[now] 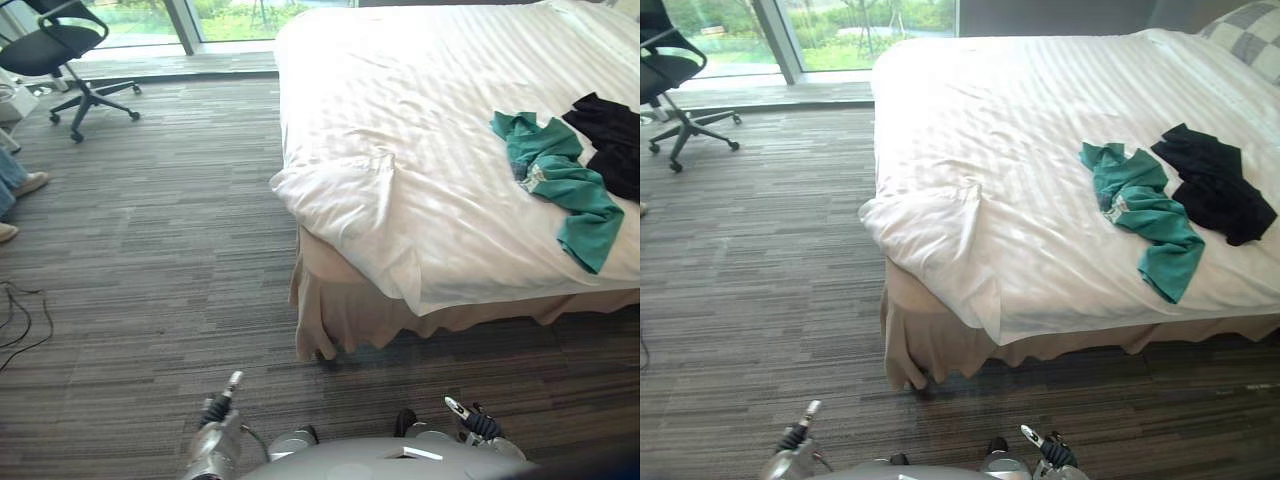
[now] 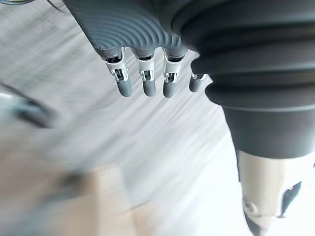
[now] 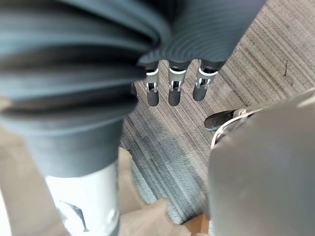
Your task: Tidy the bed and pick cloth on bed and put in laundry
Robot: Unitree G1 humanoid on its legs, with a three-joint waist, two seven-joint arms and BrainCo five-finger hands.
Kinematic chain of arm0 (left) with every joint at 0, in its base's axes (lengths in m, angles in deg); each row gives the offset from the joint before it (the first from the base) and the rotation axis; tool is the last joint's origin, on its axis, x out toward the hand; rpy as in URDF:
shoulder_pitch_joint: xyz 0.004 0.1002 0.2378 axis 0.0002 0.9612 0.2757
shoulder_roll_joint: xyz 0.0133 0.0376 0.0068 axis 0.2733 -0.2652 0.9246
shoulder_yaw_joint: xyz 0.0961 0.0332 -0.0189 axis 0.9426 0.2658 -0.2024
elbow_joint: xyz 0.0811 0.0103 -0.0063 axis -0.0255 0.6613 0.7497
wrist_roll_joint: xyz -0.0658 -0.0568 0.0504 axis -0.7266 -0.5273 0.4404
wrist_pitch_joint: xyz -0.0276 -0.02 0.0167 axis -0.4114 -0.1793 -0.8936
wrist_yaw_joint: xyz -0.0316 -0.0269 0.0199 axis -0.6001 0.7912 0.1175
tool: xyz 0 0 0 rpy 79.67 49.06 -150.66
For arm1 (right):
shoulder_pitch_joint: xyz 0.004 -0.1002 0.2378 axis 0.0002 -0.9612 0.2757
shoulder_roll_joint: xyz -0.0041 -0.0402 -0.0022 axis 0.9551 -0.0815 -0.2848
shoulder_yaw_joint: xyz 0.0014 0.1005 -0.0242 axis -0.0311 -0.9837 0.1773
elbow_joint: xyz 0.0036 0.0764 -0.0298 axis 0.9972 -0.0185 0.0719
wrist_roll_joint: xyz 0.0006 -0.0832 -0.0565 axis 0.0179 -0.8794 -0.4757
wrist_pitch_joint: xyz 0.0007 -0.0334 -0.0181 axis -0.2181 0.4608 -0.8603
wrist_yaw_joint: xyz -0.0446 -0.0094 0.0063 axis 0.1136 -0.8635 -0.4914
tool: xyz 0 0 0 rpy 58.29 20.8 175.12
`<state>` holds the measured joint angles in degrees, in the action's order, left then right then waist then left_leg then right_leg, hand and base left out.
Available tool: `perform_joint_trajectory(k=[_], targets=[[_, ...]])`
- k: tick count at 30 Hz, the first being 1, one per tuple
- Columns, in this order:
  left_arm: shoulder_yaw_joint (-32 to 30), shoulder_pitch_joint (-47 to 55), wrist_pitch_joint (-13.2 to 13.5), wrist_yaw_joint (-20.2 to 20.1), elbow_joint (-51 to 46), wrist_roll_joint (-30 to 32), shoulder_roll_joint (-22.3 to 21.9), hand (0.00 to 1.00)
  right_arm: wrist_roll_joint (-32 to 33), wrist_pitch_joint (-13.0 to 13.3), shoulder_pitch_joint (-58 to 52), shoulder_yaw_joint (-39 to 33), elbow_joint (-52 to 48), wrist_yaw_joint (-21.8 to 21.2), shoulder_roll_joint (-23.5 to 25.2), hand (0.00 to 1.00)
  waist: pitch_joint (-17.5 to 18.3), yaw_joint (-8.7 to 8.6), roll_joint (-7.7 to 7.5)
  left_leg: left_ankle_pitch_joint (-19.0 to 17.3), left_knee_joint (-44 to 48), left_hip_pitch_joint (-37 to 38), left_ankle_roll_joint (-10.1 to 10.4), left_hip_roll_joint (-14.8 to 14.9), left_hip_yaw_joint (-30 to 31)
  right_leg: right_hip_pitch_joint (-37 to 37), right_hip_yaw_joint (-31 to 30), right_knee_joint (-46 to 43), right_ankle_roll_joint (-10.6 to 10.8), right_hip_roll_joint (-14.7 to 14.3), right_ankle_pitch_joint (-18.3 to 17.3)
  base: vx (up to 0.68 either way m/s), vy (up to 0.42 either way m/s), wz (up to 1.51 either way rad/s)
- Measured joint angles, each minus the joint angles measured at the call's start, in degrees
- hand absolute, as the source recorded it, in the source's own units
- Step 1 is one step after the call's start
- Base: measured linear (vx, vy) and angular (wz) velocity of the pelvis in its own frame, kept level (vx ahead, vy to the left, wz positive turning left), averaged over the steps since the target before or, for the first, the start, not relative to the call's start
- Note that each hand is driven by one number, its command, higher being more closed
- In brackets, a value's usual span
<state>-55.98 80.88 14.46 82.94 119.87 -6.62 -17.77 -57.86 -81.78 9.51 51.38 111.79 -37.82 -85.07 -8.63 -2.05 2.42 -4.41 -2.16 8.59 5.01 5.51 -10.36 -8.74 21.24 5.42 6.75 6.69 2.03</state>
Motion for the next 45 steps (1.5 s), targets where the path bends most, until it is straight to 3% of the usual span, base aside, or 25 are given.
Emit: perform_joint_trajectory(k=[4,8,11,14,16,20,24,27,30,32,36,40,45], targets=[[-14.38,-0.74,6.74,-1.27,-2.05,-15.98,6.45,0.0,0.03,0.36,0.08,-0.11,-0.01,0.2,-1.85,0.0,0.78,0.6,1.33,0.66,-1.08,0.4,0.3,0.16,1.15,-0.68,1.4,0.0,0.09,-0.18,-0.47,0.0,-0.012,0.17],[-21.31,-3.01,13.14,-3.43,-6.61,-24.77,11.99,0.0,0.17,0.42,0.09,0.05,-0.06,0.63,-2.49,0.0,1.36,1.89,0.85,1.16,-1.76,0.46,0.46,0.29,1.55,-0.82,1.92,0.03,0.08,-0.35,-0.6,-0.03,-0.002,0.11],[-23.02,-4.08,16.26,-2.13,-11.18,-21.91,15.81,0.0,0.85,0.38,-0.28,0.97,-0.09,1.26,-2.48,0.0,1.95,2.49,0.49,1.17,-1.81,0.48,0.46,0.29,1.41,-0.81,1.86,0.06,0.08,-0.36,-0.59,-0.02,0.005,0.0],[-21.48,-8.49,16.44,0.37,-15.01,-8.54,20.3,0.0,1.26,0.34,-1.66,1.64,-1.14,1.55,-2.34,0.0,2.2,2.83,0.35,1.16,-1.83,0.49,0.46,0.34,0.99,-0.71,1.55,0.07,0.06,-0.39,-0.58,-0.04,0.012,-0.05],[-17.0,-13.11,15.44,1.15,-17.39,1.97,24.97,0.0,1.36,0.45,-2.44,2.02,-1.26,1.56,-2.36,0.0,2.49,2.87,-0.03,1.15,-1.89,0.75,0.48,0.49,-0.27,-0.38,0.56,0.06,-0.04,-0.55,-0.48,-0.03,0.01,-0.2],[-6.89,-20.05,14.06,1.28,-22.54,14.87,29.28,0.0,2.5,0.91,-3.7,1.94,-2.63,1.48,-2.35,0.0,3.12,2.62,0.5,1.14,-2.71,1.48,0.51,0.48,-3.26,0.93,-2.18,0.05,-0.16,-0.75,0.03,-0.01,0.018,-0.38],[6.3,-28.1,10.59,1.03,-28.18,31.46,29.56,0.0,2.56,0.91,-3.92,1.18,-3.16,0.9,-2.15,0.0,3.54,0.18,0.95,0.96,-2.68,1.71,0.77,0.27,-6.78,2.35,-5.12,0.03,-0.18,-0.76,0.54,0.01,0.014,-0.34],[15.15,-32.78,6.44,-0.36,-28.29,38.6,29.55,0.0,2.55,0.9,-4.4,0.03,-3.24,0.39,-2.11,0.0,3.01,-1.89,2.02,0.66,-2.48,2.7,1.22,0.24,-9.84,2.37,-7.08,0.02,-0.19,-0.84,0.61,0.01,0.001,-0.37],[23.1,-37.75,2.63,-1.21,-28.1,47.53,29.55,0.0,2.45,0.9,-5.89,-0.16,-3.23,0.18,-1.92,0.0,2.93,-3.48,2.16,0.56,-2.33,3.48,1.38,0.38,-12.06,2.54,-8.3,0.01,-0.21,-1.15,0.62,0.01,-0.022,-0.26],[28.35,-40.48,1.02,-1.37,-27.63,52.26,29.59,0.0,2.21,0.89,-6.58,-0.44,-3.23,0.12,-1.85,0.0,2.92,-3.76,2.16,0.43,-2.19,3.43,1.58,0.44,-13.22,3.07,-9.08,0.01,-0.4,-1.27,0.76,0.01,-0.022,-0.2],[37.62,-45.79,-4.11,-3.52,-23.19,57.02,29.6,0.0,1.49,0.85,-6.76,-0.68,-3.24,-0.09,-1.85,0.0,2.61,-5.56,2.13,0.38,-1.76,3.3,1.65,0.37,-14.74,3.71,-10.01,0.0,-0.76,-1.27,1.09,-0.04,-0.037,-0.18],[41.74,-49.94,-9.77,-5.77,-17.16,61.4,28.84,0.0,1.2,0.65,-6.58,-0.67,-4.77,-1.3,-1.95,0.0,0.34,-7.61,2.99,0.38,-1.64,1.62,1.65,0.37,-16.75,6.44,-11.46,-0.55,-0.92,-1.38,1.54,-0.08,-0.039,-0.19],[45.04,-54.73,-13.44,-6.53,-11.68,63.15,26.02,0.0,1.35,0.15,-5.33,-0.24,-7.53,-2.2,-2.73,0.0,-4.14,-9.56,3.75,0.75,-0.6,-2.64,1.07,0.38,-17.78,12.36,-13.11,-4.15,-1.21,-1.11,1.34,-0.12,-0.047,-0.1]])
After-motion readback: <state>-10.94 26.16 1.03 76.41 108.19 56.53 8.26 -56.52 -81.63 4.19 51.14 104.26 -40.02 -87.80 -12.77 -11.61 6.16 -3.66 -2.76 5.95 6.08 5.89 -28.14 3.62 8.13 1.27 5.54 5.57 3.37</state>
